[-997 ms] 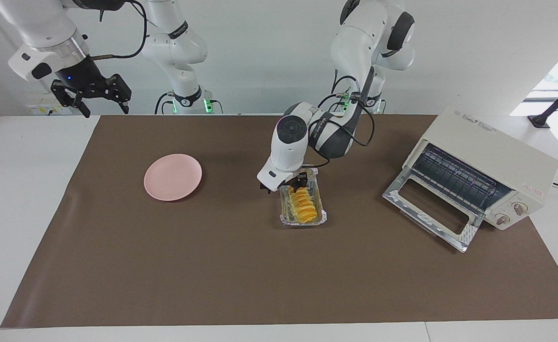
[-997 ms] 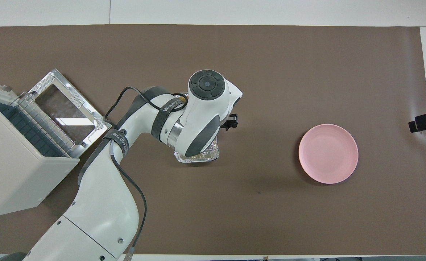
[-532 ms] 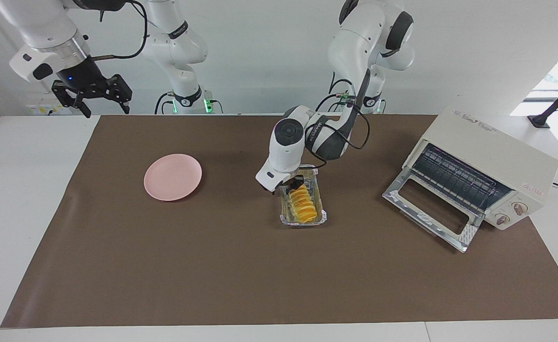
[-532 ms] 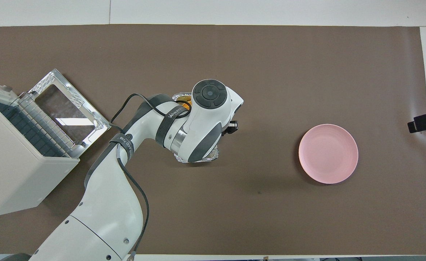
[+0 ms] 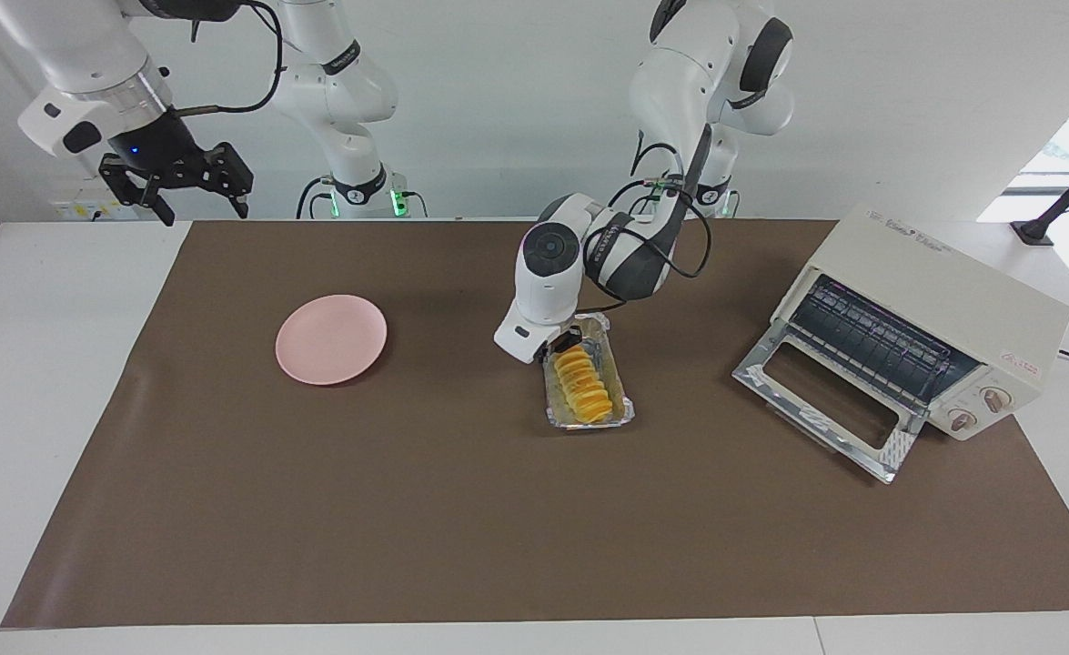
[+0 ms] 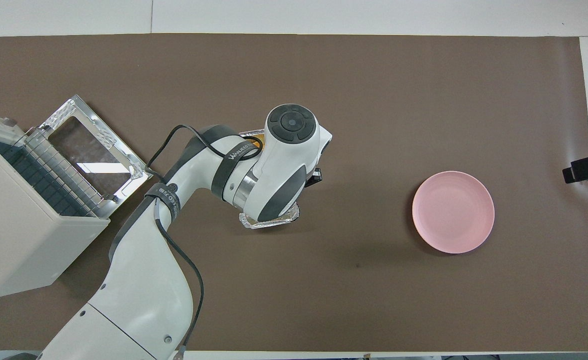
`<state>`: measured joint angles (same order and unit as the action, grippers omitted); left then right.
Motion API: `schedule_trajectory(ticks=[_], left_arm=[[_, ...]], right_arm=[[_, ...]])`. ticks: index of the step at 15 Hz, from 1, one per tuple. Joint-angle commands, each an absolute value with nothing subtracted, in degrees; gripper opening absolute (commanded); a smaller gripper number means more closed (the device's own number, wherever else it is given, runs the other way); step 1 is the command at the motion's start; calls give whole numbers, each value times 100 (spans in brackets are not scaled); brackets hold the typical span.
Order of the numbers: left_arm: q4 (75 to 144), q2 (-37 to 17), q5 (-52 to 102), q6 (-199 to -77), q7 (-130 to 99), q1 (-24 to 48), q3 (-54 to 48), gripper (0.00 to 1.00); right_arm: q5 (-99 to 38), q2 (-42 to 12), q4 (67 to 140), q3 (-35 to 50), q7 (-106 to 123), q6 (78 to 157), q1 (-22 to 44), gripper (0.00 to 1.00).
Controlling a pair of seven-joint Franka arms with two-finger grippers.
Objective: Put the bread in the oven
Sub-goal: 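Carry the foil tray with the left gripper toward the toaster oven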
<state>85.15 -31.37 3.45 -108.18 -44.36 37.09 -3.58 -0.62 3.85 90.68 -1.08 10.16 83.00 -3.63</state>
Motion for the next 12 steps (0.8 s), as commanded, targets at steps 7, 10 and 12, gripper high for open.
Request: schedule_trajectory(ticks=[7, 10, 12], left_arm=[[7963, -2944, 325, -9977, -4720, 3587, 1931, 0], [7866, -2997, 255, -9704, -4720, 3165, 2319, 0], [7857, -2988, 176, -9397, -4650, 2910, 2487, 0]], right_arm=[[0, 457, 9141, -35, 949, 8271, -431, 100], [0, 457, 9141, -35, 949, 8271, -439, 100], [0, 457, 9141, -35, 949, 8271, -431, 100]])
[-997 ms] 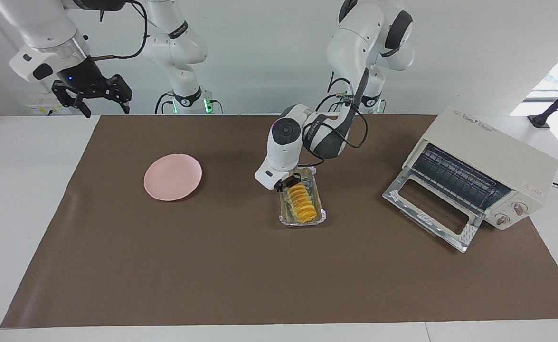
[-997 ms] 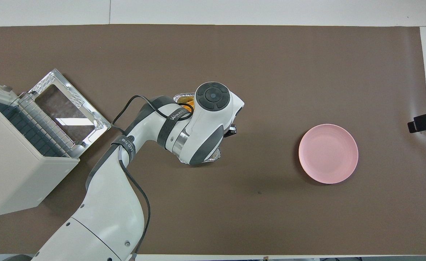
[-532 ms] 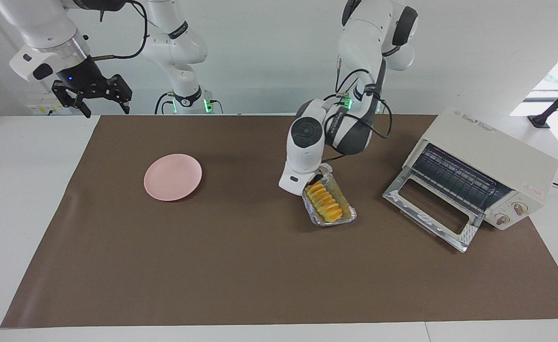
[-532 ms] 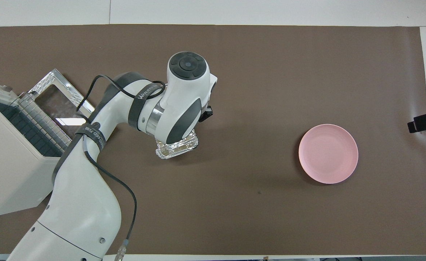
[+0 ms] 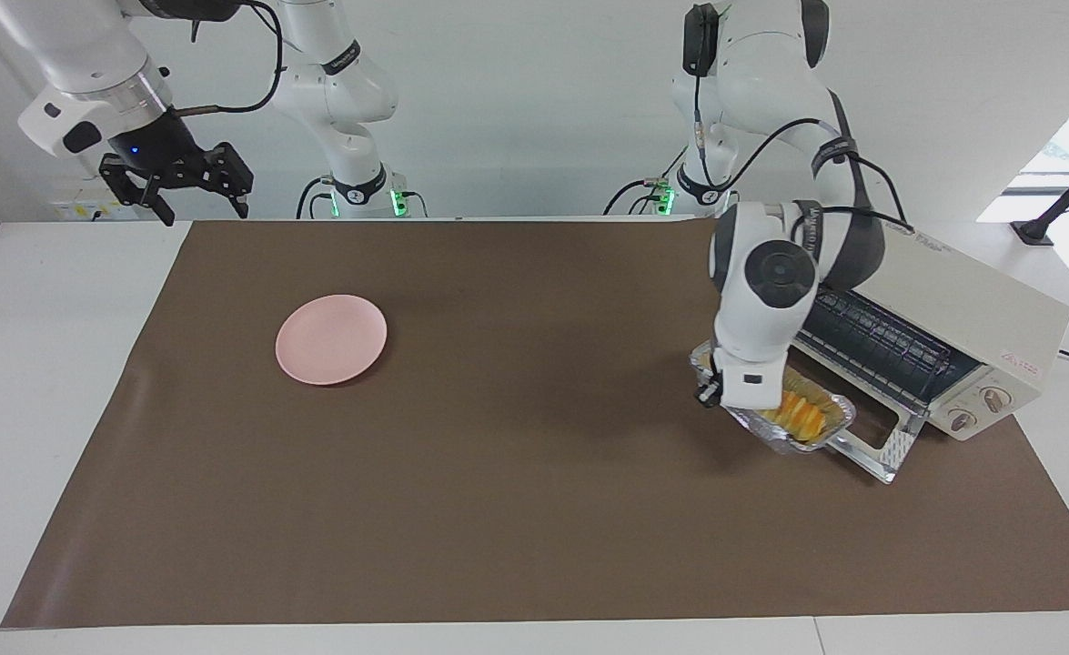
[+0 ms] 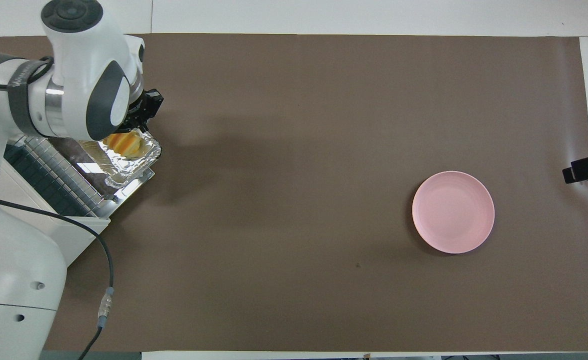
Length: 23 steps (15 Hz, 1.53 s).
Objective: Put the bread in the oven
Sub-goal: 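Carry the foil tray with the left gripper toward the toaster oven, then push the foil tray into the toaster oven with the left gripper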
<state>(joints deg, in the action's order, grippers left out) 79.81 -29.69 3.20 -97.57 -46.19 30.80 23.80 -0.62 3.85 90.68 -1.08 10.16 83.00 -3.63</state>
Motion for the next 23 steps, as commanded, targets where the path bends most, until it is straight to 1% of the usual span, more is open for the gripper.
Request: schedule_trajectory(ticks=[1, 4, 6, 10, 17, 20, 23], left_arm=[[7866, -2971, 28, -9221, -4597, 2813, 2513, 0], [7936, -2936, -70, -8956, -4298, 2707, 2522, 0], [8032, -2901, -62, -8903, -4272, 2471, 2522, 0], [8419, -2751, -79, -8824, -3982, 2452, 2531, 0], [8639, -2619, -193, -8701, -3973, 2321, 2540, 0], [8902, -2374, -193, -8736, -3973, 2268, 2540, 0], [9113, -2286, -202, -8824, -3850, 2241, 2540, 0]], right_arm=[[-9, 457, 9141, -35, 949, 8271, -431, 100], [-9, 457, 9141, -35, 949, 8271, -431, 100], [-9, 457, 9141, -35, 949, 8271, -431, 100], [0, 457, 9141, -35, 949, 8271, -431, 100], [0, 457, 9141, -35, 949, 8271, -431, 100], [0, 457, 9141, -35, 949, 8270, -431, 100], [-9, 457, 9141, -35, 949, 8271, -431, 100]])
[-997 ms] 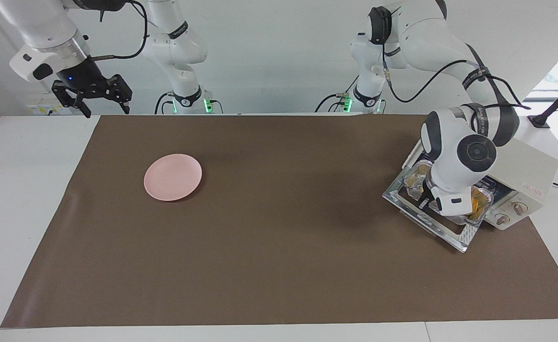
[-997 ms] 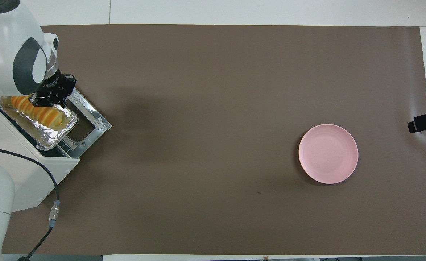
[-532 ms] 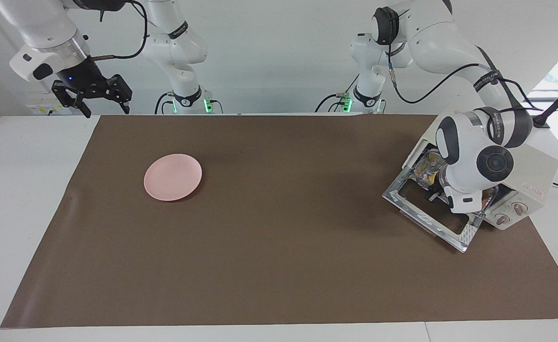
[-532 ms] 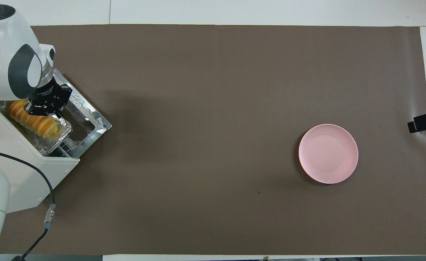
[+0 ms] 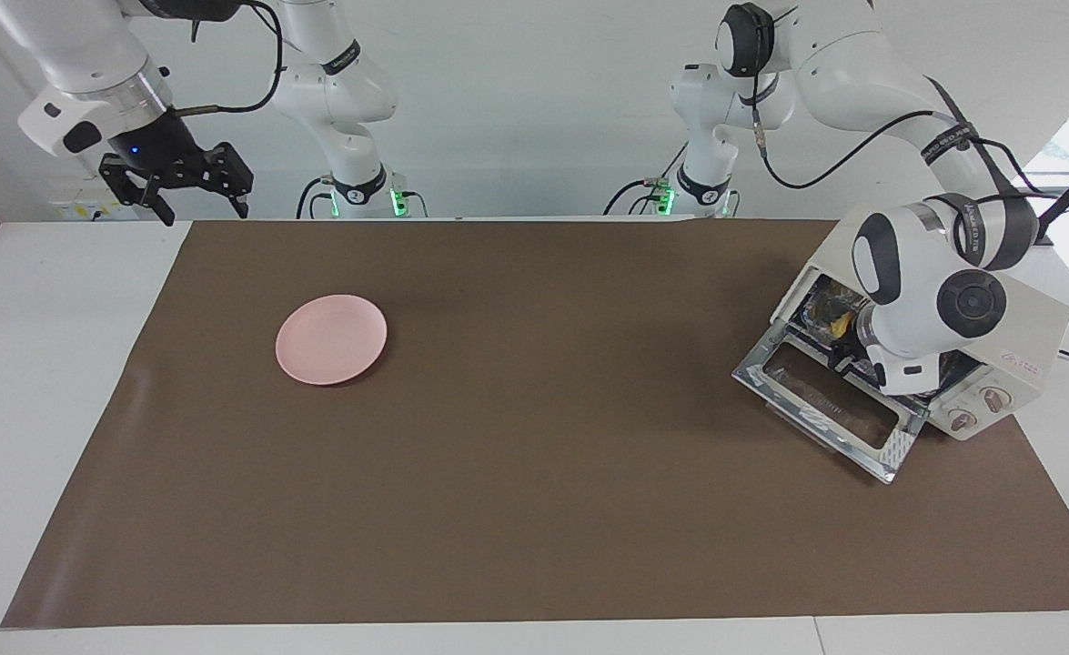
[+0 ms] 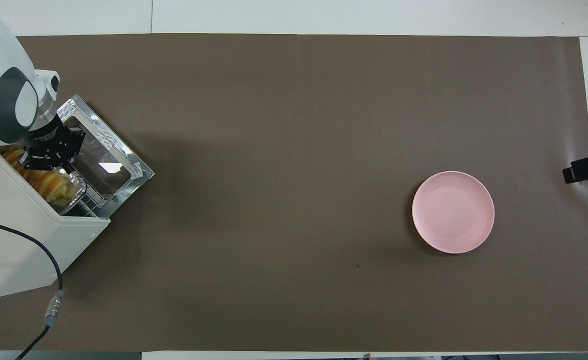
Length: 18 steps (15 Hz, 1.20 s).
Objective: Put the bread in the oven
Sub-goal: 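Push the foil tray into the toaster oven with the left gripper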
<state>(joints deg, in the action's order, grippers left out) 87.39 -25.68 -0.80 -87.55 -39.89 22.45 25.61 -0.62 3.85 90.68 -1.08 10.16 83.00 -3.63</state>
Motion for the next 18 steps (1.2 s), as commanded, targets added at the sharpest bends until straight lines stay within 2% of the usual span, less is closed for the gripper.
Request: schedule_trajectory(ticks=[1, 5, 6, 7, 8, 13, 18], left_arm=[[9184, -2268, -202, -8859, -3841, 2241, 2540, 0], [9229, -2250, -202, -9000, -3762, 2224, 2540, 0], [9229, -2250, -202, -9044, -3605, 2137, 2540, 32], [9229, -2250, -193, -9053, -3508, 2084, 2540, 82], [9202, -2250, -202, -9061, -3507, 2074, 2540, 100], [8535, -2180, -105, -9377, -3507, 2074, 2540, 100], [8560, -1987, -123, -9660, -3437, 2083, 2531, 100]], right_arm=[[-9, 457, 9141, -35, 949, 8271, -431, 100], [0, 457, 9141, -35, 949, 8270, -431, 100], [-9, 457, 9141, -35, 949, 8271, -431, 100], [0, 457, 9141, -35, 949, 8271, -431, 100], [-9, 457, 9141, -35, 941, 8271, -431, 100], [-9, 457, 9141, -35, 949, 8262, -431, 100], [0, 457, 9141, -35, 949, 8262, -431, 100]])
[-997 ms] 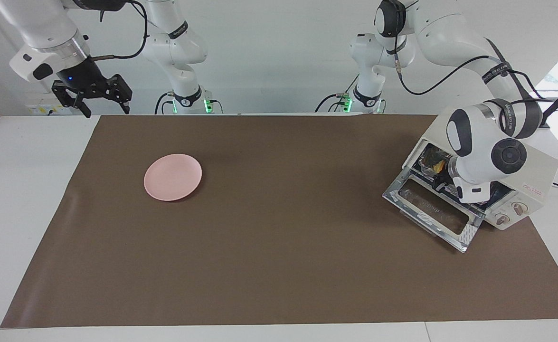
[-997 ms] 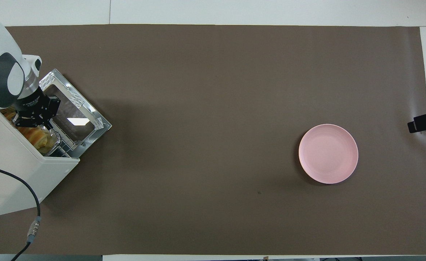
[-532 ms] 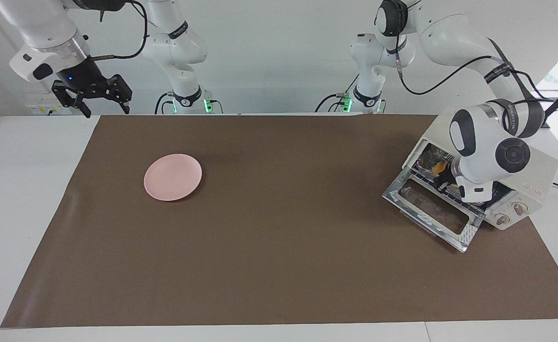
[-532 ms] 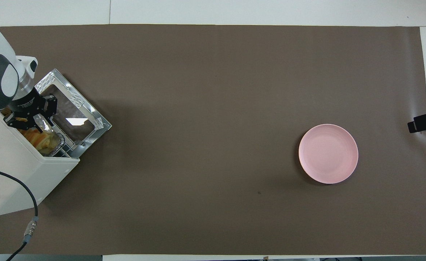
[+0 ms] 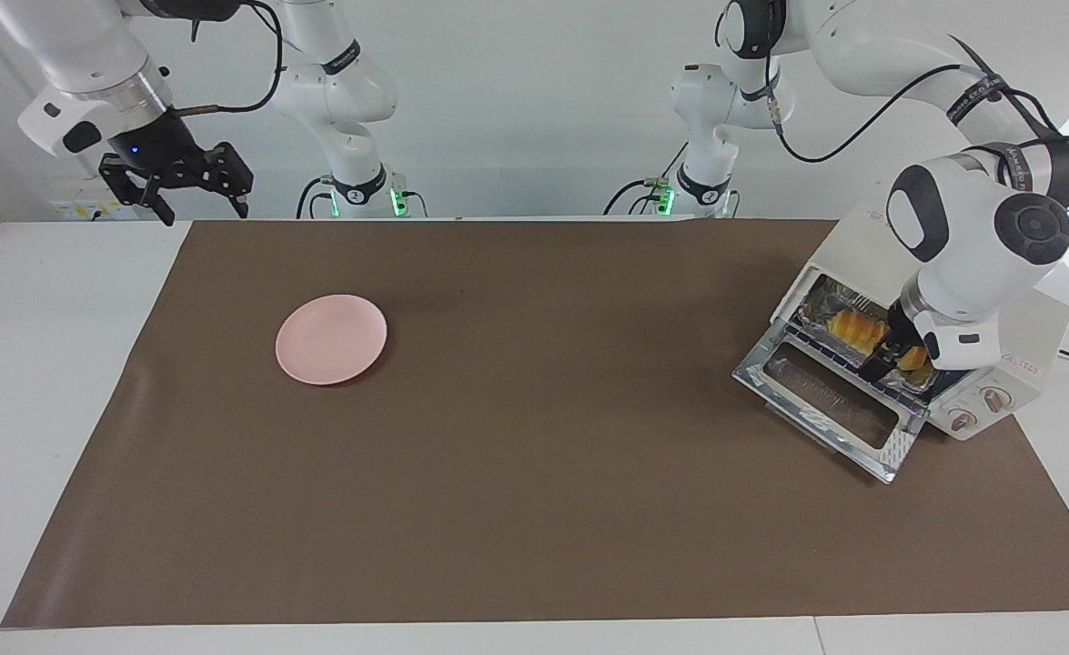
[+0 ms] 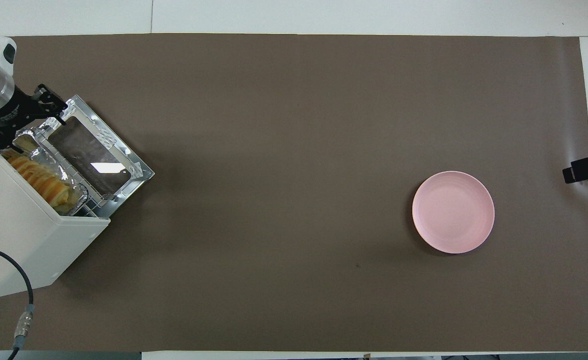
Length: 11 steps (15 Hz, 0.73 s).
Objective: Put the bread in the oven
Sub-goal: 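Push the foil tray into the toaster oven with the left gripper, then release the tray and withdraw the left gripper from the oven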
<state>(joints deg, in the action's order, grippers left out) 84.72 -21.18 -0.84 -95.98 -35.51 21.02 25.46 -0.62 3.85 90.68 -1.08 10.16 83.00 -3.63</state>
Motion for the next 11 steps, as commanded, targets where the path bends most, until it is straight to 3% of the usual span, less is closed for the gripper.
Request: schedule_trajectory(ticks=[1, 5, 11], left_arm=[[8621, -1917, -123, -9607, -3184, 2092, 2531, 100], [8508, -1776, -141, -9431, -2462, 2153, 2505, 100], [8158, -1091, -106, -8827, -2137, 2153, 2487, 100]], right_arm=[[-9, 457, 9141, -35, 949, 8270, -431, 100], [-9, 457, 9141, -35, 940, 8262, -439, 100], [-9, 457, 9141, -35, 949, 8262, -431, 100]])
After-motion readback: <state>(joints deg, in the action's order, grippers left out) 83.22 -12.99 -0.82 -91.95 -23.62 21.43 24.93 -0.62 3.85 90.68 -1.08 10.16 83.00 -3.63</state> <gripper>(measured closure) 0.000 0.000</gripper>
